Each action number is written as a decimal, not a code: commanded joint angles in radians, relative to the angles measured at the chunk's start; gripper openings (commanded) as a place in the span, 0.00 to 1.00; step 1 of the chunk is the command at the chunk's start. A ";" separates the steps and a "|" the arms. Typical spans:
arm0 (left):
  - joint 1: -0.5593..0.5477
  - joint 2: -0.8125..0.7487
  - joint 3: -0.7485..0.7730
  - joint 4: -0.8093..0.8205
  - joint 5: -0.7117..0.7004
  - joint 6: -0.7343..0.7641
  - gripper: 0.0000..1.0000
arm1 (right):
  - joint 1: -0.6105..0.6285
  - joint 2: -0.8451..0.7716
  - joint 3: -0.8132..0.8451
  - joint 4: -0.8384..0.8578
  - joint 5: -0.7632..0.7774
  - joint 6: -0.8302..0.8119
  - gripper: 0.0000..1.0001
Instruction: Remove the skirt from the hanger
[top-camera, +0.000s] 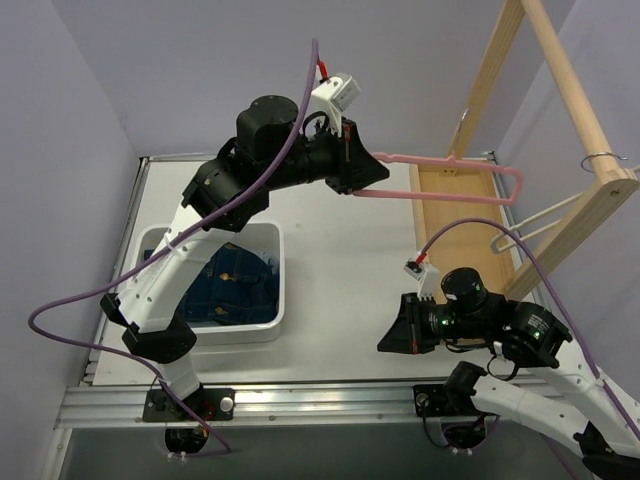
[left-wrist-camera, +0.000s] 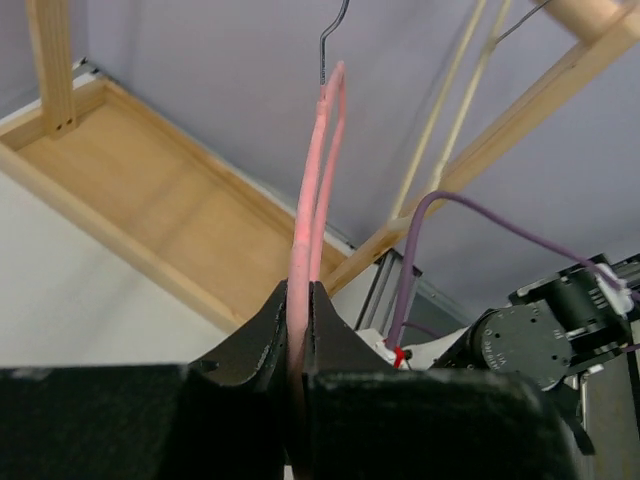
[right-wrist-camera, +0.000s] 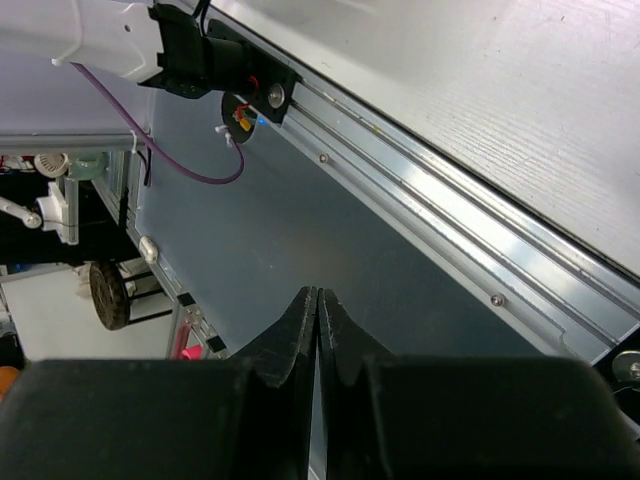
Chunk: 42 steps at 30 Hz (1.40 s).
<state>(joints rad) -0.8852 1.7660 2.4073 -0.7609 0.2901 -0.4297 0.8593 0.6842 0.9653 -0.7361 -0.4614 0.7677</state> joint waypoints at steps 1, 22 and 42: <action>-0.012 0.010 0.016 0.225 0.078 -0.058 0.02 | 0.006 -0.037 -0.049 0.044 -0.010 0.050 0.00; -0.083 0.216 0.211 0.402 0.199 -0.127 0.02 | 0.007 -0.015 -0.065 0.055 0.041 0.054 0.00; -0.090 0.377 0.279 0.621 0.307 -0.308 0.02 | 0.007 -0.069 -0.028 0.007 0.095 0.084 0.00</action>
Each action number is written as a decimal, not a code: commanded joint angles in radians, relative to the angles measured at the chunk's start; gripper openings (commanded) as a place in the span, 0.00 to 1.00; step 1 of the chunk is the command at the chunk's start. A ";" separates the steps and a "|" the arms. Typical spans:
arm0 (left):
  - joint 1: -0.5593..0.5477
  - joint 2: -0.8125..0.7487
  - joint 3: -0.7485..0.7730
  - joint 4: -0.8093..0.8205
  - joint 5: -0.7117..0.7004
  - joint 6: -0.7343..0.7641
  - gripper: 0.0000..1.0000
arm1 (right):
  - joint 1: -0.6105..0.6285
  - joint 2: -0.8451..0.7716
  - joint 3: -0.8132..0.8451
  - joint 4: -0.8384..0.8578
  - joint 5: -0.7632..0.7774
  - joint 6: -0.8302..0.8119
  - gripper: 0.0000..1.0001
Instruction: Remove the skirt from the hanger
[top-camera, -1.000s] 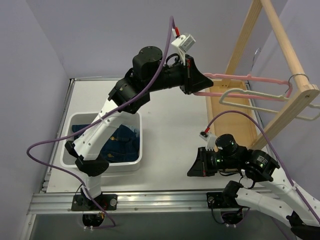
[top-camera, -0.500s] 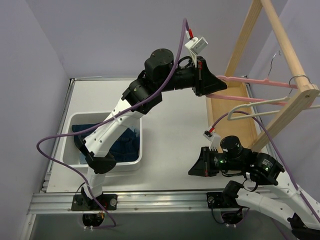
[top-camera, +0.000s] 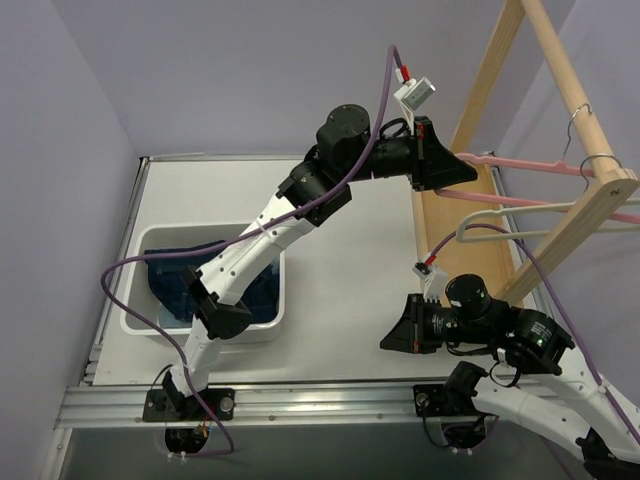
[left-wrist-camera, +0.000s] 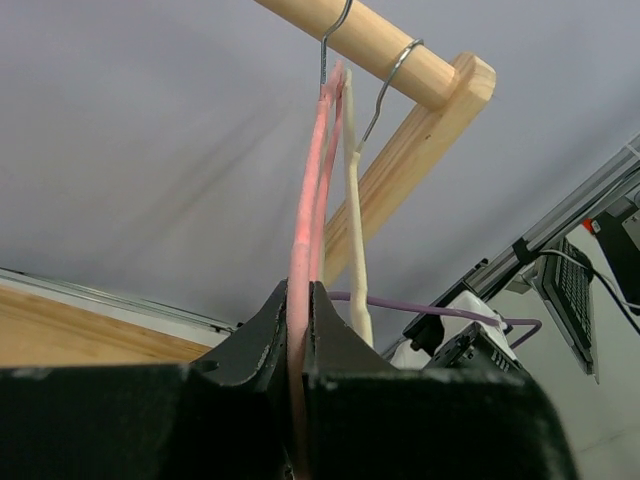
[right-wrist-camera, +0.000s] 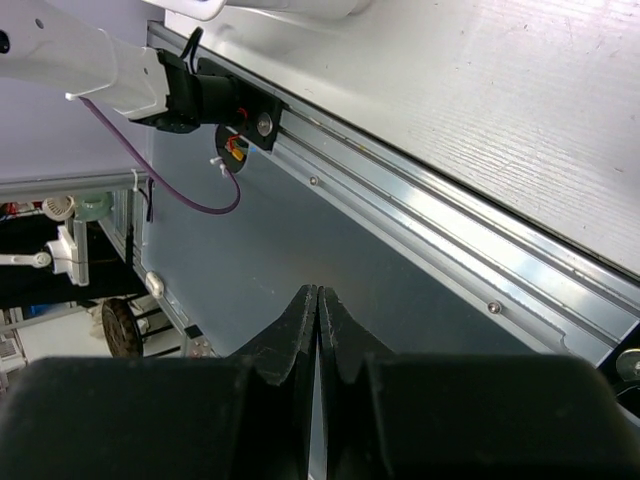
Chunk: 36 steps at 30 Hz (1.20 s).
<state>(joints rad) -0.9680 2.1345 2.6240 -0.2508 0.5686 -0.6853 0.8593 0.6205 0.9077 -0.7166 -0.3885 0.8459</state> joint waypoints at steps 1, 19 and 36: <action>-0.008 0.018 0.064 0.122 0.030 -0.059 0.02 | 0.007 -0.005 0.030 -0.018 0.023 0.004 0.00; -0.014 0.061 0.060 0.055 0.024 -0.080 0.02 | 0.007 -0.030 0.026 -0.029 0.046 0.015 0.00; -0.011 0.064 0.062 -0.054 0.001 -0.088 0.17 | 0.006 -0.050 0.022 -0.038 0.054 0.025 0.00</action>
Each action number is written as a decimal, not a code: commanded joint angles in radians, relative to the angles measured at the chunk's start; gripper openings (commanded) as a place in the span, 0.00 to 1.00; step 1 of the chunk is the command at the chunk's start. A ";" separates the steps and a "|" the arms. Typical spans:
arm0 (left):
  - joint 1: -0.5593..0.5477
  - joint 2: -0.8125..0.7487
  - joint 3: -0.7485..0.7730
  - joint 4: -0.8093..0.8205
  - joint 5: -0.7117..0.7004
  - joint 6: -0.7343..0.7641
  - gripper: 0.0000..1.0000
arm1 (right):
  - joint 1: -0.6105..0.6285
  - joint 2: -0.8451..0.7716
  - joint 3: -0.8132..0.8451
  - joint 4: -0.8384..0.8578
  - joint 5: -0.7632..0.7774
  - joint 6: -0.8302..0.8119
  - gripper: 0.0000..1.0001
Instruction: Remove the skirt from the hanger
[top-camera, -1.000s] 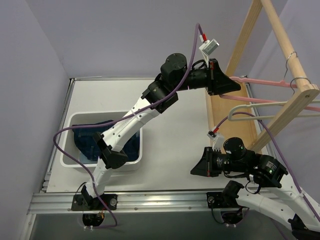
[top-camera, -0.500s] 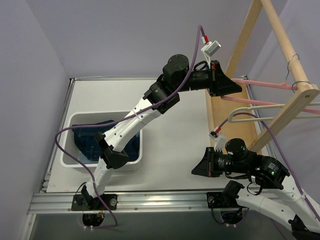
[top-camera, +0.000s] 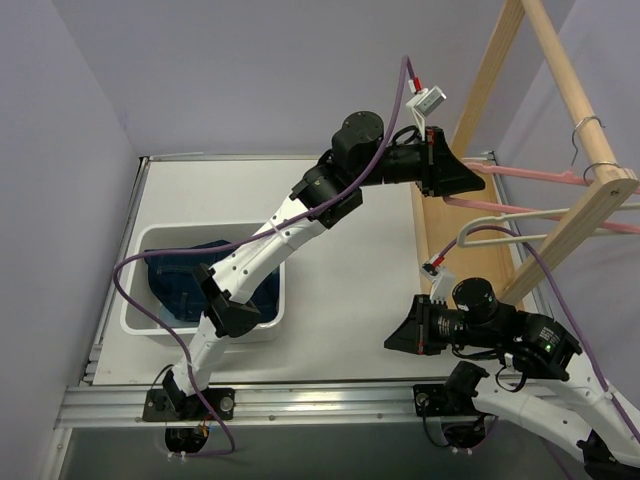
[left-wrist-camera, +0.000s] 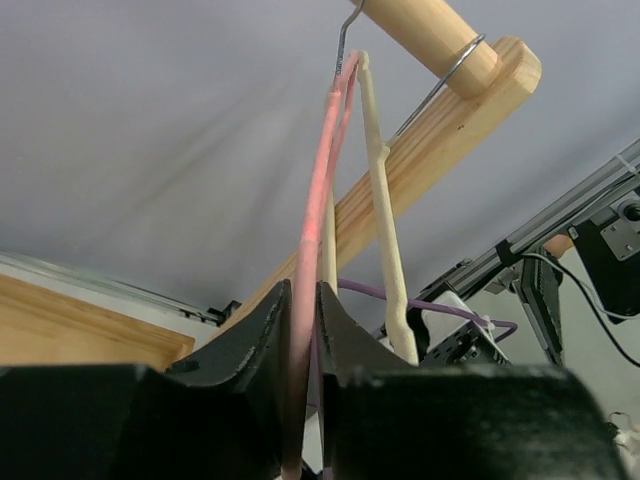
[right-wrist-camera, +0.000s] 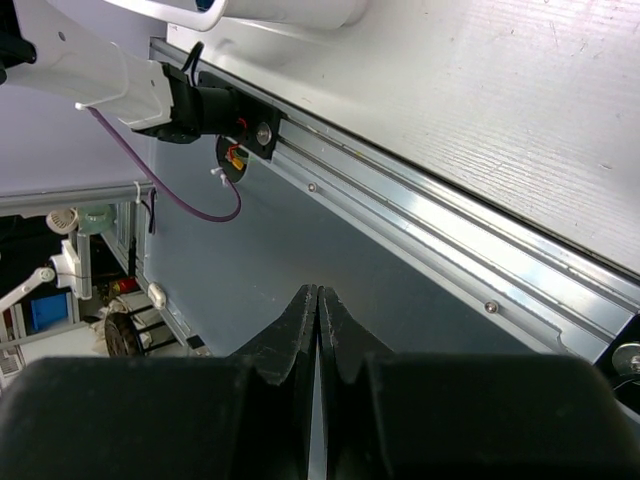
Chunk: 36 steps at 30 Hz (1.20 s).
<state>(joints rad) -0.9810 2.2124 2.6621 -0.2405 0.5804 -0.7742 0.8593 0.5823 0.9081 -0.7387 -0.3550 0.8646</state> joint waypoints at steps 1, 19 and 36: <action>0.004 -0.019 0.018 -0.063 -0.011 0.001 0.25 | 0.006 -0.015 0.021 -0.018 0.022 0.007 0.00; 0.067 -0.321 -0.202 -0.194 -0.094 0.187 0.94 | 0.006 0.076 0.044 0.007 0.039 -0.045 0.58; 0.097 -0.801 -0.707 -0.425 -0.379 0.288 0.94 | 0.006 0.287 0.003 0.084 0.244 -0.147 1.00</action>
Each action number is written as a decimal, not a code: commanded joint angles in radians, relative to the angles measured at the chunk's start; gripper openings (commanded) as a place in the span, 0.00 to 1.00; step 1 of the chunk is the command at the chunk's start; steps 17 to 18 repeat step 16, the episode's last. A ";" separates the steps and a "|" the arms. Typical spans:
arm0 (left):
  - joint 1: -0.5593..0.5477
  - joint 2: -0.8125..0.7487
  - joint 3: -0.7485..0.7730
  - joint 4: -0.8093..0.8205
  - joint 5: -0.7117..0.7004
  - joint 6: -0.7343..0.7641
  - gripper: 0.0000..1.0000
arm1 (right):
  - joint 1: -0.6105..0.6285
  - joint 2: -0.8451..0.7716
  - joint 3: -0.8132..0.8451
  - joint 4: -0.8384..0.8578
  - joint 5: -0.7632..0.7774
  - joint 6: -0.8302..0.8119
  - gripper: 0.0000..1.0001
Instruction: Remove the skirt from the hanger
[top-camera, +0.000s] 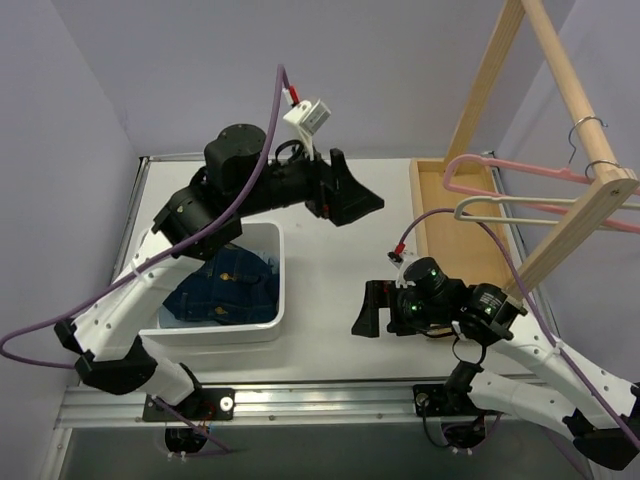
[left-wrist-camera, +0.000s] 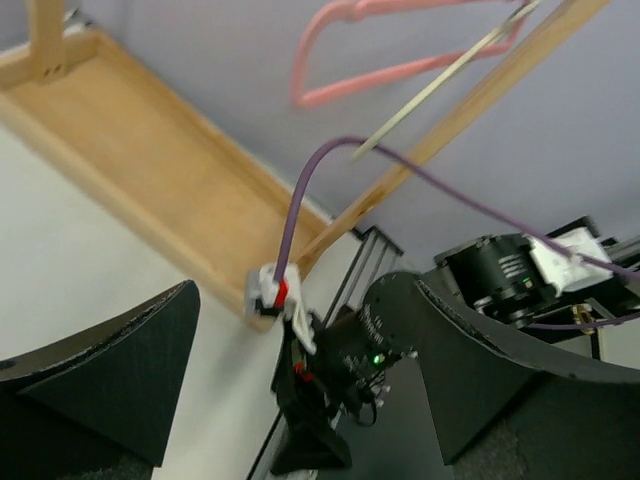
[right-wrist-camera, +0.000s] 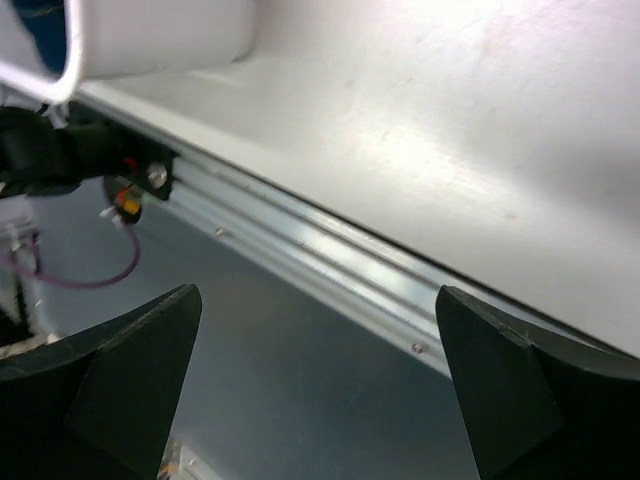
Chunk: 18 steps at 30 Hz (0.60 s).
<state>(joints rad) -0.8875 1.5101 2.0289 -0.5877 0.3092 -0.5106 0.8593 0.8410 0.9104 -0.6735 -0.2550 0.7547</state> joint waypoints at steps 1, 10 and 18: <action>0.005 -0.128 -0.110 -0.093 -0.164 0.018 0.94 | 0.006 0.039 0.004 0.018 0.173 -0.038 1.00; 0.015 -0.507 -0.556 -0.239 -0.450 -0.186 0.94 | 0.003 0.167 0.031 0.051 0.382 -0.026 1.00; 0.019 -0.672 -0.719 -0.314 -0.469 -0.307 0.94 | 0.001 0.175 -0.001 0.138 0.367 -0.037 1.00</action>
